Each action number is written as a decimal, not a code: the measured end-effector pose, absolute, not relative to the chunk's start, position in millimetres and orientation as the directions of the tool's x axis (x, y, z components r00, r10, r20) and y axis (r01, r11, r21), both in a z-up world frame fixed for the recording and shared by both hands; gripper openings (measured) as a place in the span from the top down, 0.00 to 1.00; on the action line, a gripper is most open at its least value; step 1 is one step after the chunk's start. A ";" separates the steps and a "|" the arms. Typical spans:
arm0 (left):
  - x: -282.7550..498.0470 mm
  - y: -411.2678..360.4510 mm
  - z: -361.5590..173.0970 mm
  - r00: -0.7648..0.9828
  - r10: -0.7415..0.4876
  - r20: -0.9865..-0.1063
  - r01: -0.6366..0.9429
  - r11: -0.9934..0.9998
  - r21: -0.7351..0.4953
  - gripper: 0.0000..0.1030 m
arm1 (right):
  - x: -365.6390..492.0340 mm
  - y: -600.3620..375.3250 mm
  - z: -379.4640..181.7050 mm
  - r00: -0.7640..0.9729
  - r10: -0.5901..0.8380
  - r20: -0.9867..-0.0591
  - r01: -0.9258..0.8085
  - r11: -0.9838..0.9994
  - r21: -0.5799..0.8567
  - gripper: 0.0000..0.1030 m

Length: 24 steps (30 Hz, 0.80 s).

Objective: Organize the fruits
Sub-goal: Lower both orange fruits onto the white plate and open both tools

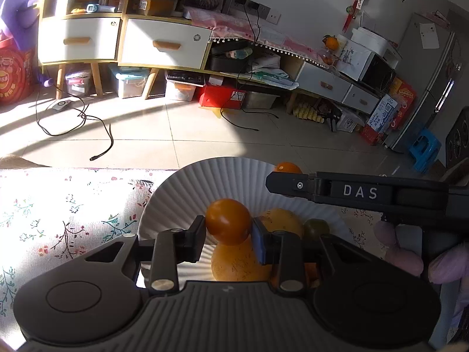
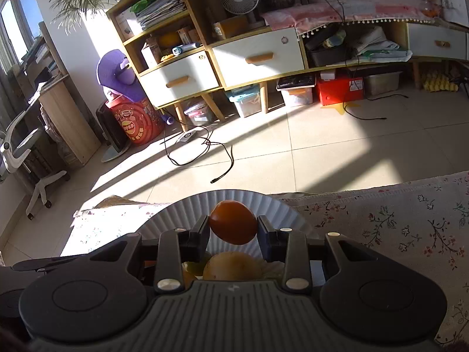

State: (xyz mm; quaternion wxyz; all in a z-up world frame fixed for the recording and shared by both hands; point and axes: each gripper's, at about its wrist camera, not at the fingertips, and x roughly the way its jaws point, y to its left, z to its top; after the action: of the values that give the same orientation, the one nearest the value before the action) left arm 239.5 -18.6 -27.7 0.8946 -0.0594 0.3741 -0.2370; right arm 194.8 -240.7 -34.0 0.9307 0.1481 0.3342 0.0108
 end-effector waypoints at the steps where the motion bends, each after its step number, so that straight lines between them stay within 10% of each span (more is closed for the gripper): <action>1: 242.1 -18.5 -27.1 0.607 -0.474 -0.638 0.383 0.878 -0.287 0.81 | 196.8 -239.5 -34.9 0.774 0.122 -0.622 0.076 0.956 0.283 0.69; 14: 243.4 -11.1 -29.8 0.617 -0.501 -0.607 0.402 0.864 -0.304 0.79 | 210.0 -230.6 -42.1 0.744 0.133 -0.655 0.071 0.959 0.276 0.68; 24: 235.1 -11.9 -21.3 0.633 -0.486 -0.602 0.405 0.871 -0.277 0.56 | 204.3 -228.1 -29.4 0.752 0.139 -0.645 0.062 0.958 0.279 0.53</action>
State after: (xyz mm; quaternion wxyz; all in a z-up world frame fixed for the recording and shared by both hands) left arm 235.1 -11.9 -21.3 0.9018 -0.0580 0.3498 -0.2471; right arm 204.3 -228.1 -29.4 0.9249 0.1428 0.3519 0.0208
